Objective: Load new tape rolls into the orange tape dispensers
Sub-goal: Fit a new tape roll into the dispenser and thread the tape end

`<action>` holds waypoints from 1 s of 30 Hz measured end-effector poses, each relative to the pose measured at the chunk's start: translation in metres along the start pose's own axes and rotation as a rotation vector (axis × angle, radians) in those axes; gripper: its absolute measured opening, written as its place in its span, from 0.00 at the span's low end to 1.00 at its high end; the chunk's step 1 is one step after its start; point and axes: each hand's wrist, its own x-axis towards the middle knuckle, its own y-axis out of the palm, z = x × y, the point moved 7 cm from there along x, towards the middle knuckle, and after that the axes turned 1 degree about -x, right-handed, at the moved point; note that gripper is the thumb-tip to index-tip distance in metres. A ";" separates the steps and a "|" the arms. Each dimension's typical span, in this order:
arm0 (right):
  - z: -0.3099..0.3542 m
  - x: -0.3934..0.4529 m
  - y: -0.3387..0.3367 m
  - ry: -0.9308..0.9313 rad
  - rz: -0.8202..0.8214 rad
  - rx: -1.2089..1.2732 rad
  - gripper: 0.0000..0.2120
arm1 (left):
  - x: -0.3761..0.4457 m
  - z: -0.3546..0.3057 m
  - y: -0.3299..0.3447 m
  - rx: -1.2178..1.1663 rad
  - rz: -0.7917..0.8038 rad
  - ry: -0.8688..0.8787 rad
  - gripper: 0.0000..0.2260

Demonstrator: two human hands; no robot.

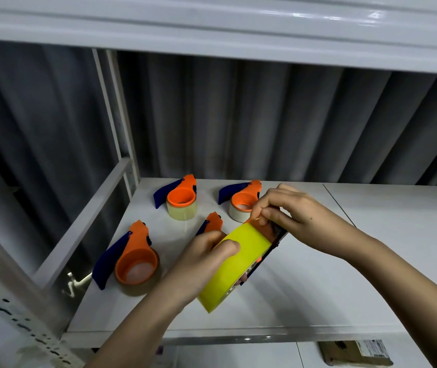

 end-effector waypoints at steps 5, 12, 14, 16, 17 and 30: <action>-0.001 -0.005 0.003 0.105 -0.002 0.146 0.12 | 0.003 -0.001 0.001 -0.023 -0.001 0.027 0.06; 0.003 -0.013 0.001 0.180 -0.164 0.078 0.14 | 0.005 0.004 0.002 -0.039 -0.023 0.036 0.06; 0.005 -0.016 0.006 0.195 -0.203 0.001 0.19 | 0.006 0.005 0.001 -0.032 -0.034 0.048 0.05; 0.006 -0.020 0.009 0.211 -0.268 -0.040 0.21 | 0.007 0.005 0.001 -0.033 -0.040 0.060 0.06; 0.006 -0.022 0.010 0.219 -0.301 -0.033 0.21 | 0.007 0.005 0.000 -0.027 -0.045 0.067 0.06; 0.014 -0.040 0.019 0.340 -0.540 -0.118 0.06 | 0.005 0.001 0.002 0.073 -0.068 0.146 0.30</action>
